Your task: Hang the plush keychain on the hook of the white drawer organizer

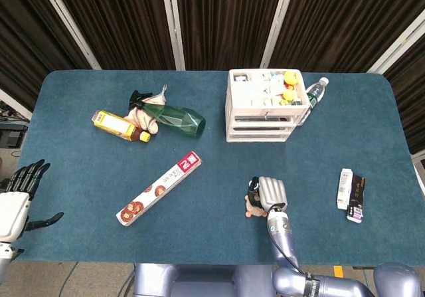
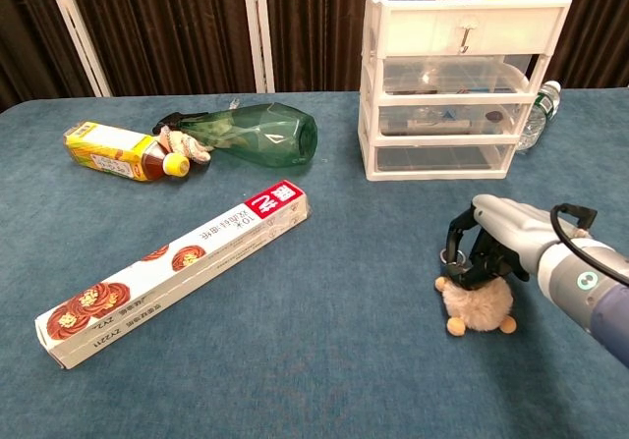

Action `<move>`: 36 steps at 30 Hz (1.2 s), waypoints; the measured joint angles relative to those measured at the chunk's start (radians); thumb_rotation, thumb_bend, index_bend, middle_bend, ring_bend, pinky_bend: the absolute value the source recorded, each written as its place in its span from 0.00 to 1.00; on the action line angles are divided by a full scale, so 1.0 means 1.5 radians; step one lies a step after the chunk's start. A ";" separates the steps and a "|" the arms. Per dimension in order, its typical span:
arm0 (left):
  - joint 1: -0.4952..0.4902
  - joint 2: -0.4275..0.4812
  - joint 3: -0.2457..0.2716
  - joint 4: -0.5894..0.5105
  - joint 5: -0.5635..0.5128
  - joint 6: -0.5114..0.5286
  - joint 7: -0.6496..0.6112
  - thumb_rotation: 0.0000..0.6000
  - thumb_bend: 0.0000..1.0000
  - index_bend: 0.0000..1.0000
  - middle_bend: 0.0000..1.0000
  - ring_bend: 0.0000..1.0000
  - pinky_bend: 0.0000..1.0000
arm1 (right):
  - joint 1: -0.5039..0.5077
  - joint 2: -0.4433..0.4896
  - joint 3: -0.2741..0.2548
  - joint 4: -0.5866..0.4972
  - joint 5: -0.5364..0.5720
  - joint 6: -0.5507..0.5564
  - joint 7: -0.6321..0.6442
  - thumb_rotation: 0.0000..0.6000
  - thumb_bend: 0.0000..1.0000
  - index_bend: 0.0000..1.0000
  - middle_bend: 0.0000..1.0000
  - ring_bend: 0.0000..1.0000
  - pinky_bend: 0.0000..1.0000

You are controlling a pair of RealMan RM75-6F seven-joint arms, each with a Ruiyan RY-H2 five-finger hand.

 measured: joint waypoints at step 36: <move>-0.001 -0.001 0.000 -0.003 -0.002 -0.002 -0.006 1.00 0.07 0.01 0.00 0.00 0.00 | 0.029 0.058 0.101 -0.059 -0.117 0.085 0.032 1.00 0.44 0.66 1.00 0.97 0.84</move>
